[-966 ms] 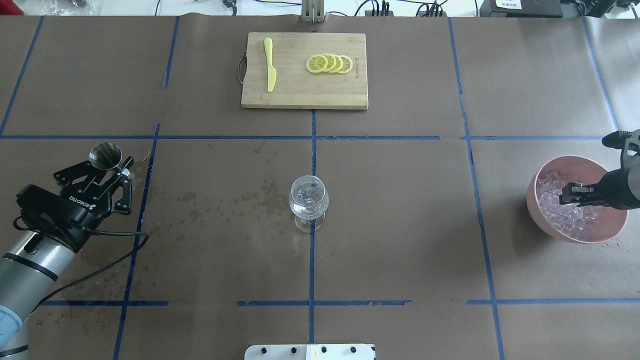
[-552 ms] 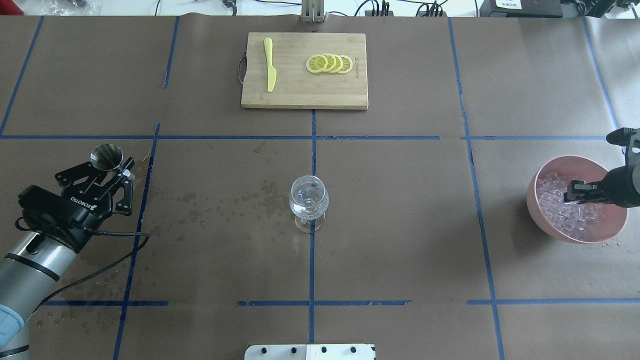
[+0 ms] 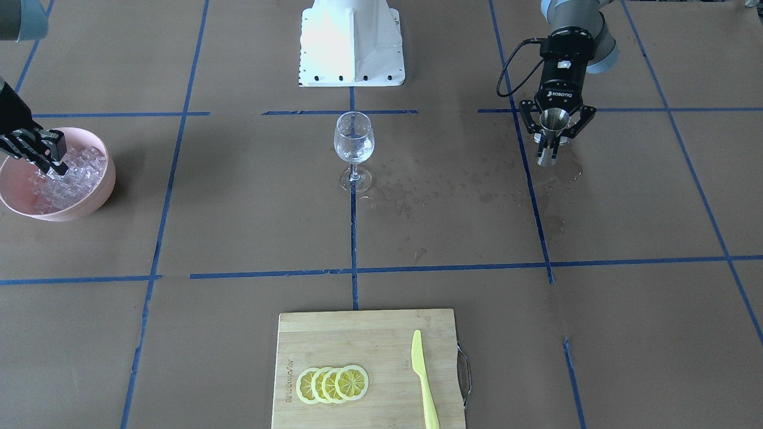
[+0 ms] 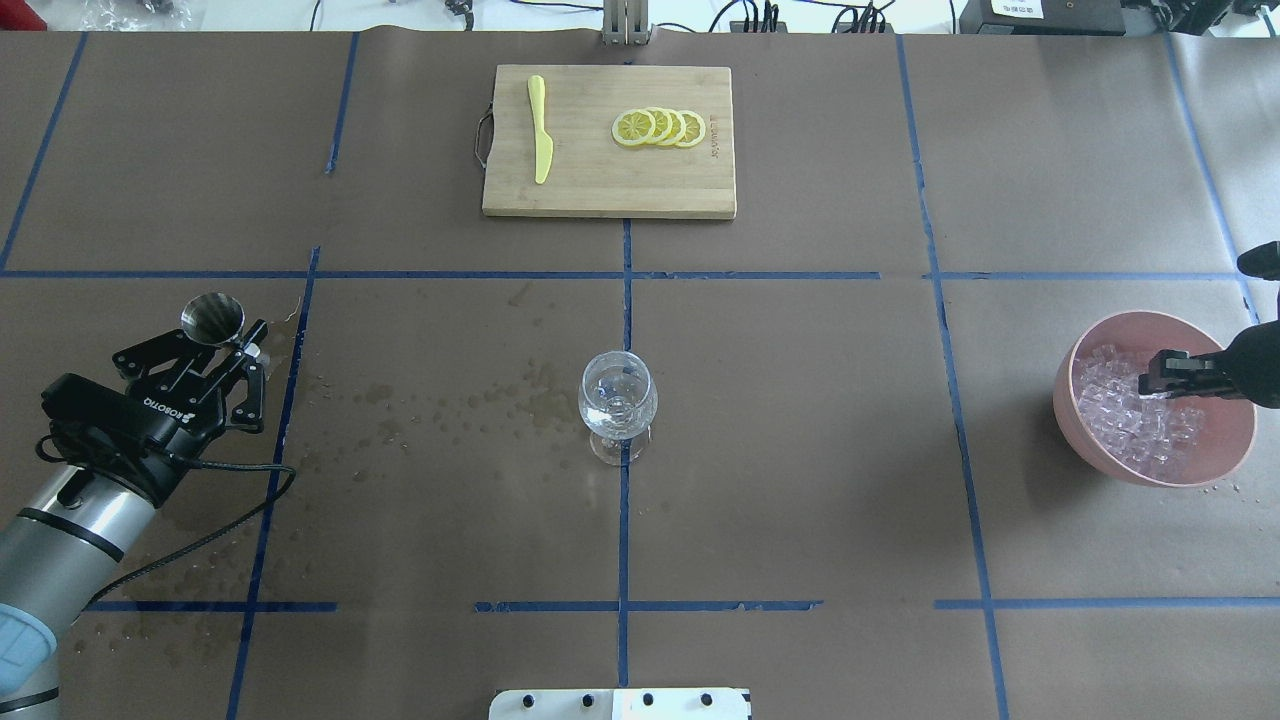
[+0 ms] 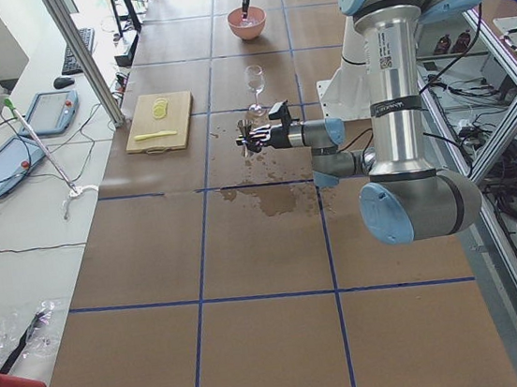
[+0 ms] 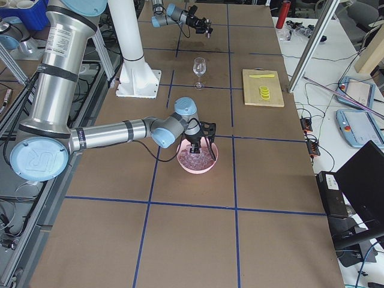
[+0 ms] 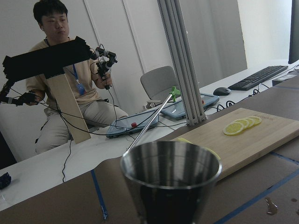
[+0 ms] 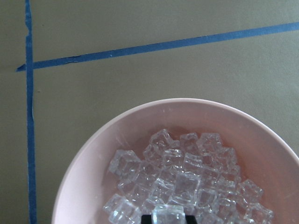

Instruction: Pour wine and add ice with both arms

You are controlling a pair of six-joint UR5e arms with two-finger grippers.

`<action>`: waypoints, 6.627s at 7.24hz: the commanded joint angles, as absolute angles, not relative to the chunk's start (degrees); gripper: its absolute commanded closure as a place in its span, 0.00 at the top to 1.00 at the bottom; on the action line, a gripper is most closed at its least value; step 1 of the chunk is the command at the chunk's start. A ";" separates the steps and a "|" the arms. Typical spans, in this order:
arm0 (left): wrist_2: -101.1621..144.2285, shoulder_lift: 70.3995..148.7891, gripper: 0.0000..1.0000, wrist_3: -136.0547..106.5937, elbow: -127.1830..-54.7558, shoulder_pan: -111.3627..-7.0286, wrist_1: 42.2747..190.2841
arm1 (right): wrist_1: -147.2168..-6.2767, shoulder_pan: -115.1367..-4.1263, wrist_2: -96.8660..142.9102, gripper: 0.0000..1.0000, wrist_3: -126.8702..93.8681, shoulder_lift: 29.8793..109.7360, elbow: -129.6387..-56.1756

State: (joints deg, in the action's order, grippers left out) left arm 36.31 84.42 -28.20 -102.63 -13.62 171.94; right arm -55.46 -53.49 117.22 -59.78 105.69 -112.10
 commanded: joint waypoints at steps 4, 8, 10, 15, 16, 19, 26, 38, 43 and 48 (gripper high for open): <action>34.45 81.57 0.00 -49.16 -97.21 -12.92 171.91 | -55.46 -56.60 118.21 0.00 -59.77 106.88 -115.93; 27.97 80.60 0.00 -62.80 -93.18 -9.69 171.12 | -55.46 -56.60 118.30 0.00 -59.85 106.87 -117.15; 23.04 80.68 0.00 -63.81 -91.67 -6.17 171.12 | -55.37 -56.60 118.39 0.00 -59.94 106.88 -117.25; 19.86 81.82 0.00 -63.90 -89.83 -2.20 170.33 | -55.02 -61.24 123.99 0.00 -60.20 106.35 -122.60; 19.86 82.44 0.00 -63.90 -89.56 -2.02 170.33 | -54.93 -61.43 124.19 0.00 -60.21 106.26 -123.91; 19.86 84.28 0.09 -63.81 -88.51 -1.93 169.89 | -54.76 -61.87 124.28 0.00 -60.47 104.51 -124.72; 19.86 84.64 0.64 -63.11 -88.59 -2.02 169.19 | -54.67 -61.87 124.45 0.00 -60.73 100.04 -125.24; 50.49 66.47 1.00 -62.14 -107.99 -2.37 164.88 | -55.37 -56.89 127.97 0.00 -77.92 84.22 -124.54; 81.92 58.01 1.00 -66.52 -132.75 -7.27 138.35 | -60.77 -41.78 118.50 0.00 -84.98 69.21 -120.50; 103.66 61.78 1.00 -65.22 -139.38 -19.66 126.70 | -65.48 -31.12 108.11 0.00 -84.99 62.41 -116.73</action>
